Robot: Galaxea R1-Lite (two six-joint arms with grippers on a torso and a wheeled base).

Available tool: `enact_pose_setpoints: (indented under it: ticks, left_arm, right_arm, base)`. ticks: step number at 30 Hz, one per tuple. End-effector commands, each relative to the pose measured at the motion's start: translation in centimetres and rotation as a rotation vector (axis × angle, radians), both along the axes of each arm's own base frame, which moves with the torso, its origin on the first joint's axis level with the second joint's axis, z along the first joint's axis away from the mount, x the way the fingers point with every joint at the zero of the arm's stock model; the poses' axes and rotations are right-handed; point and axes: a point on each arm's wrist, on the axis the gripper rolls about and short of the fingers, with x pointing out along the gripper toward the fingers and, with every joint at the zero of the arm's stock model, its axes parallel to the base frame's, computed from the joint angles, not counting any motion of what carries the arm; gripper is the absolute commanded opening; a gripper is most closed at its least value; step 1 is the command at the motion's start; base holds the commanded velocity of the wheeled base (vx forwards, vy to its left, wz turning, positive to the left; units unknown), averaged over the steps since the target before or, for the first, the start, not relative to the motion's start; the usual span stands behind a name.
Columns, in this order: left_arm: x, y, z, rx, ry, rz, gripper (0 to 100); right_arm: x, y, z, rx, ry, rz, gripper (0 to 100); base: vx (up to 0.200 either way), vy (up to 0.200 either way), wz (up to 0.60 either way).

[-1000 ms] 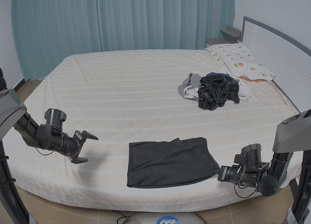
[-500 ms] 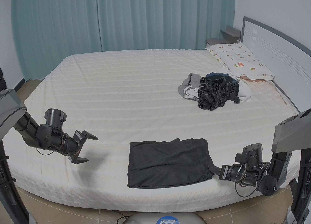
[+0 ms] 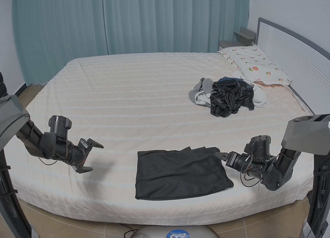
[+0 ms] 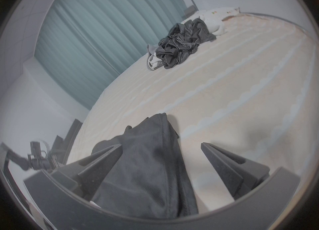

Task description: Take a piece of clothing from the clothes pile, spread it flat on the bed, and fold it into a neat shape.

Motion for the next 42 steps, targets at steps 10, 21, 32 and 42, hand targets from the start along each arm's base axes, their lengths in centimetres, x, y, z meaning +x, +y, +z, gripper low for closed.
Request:
enact_pose_setpoints:
  ticks: [10, 21, 32, 42]
  left_arm:
    - [-0.3, -0.5, -0.8, 0.015, -0.013, -0.008, 100]
    - [-0.3, -0.5, -0.9, 0.014, -0.017, -0.007, 100]
    - [-0.3, -0.5, -0.9, 0.014, -0.017, -0.007, 100]
    - [-0.2, -0.5, -0.8, 0.014, -0.018, -0.006, 100]
  right_arm:
    - [3.8, 1.1, -2.0, 0.109, 0.045, -0.021, 0]
    - [3.7, 0.5, -1.9, 0.156, 0.068, -0.072, 0]
    - [4.2, -1.4, -1.9, 0.158, 0.061, -0.128, 0]
    - [4.4, -1.5, -2.0, 0.146, 0.054, -0.147, 0]
  base:
    - [0.0, 0.0, 0.0]
    - [0.0, 0.0, 0.0]
    - [0.0, 0.0, 0.0]
    - [0.0, 0.0, 0.0]
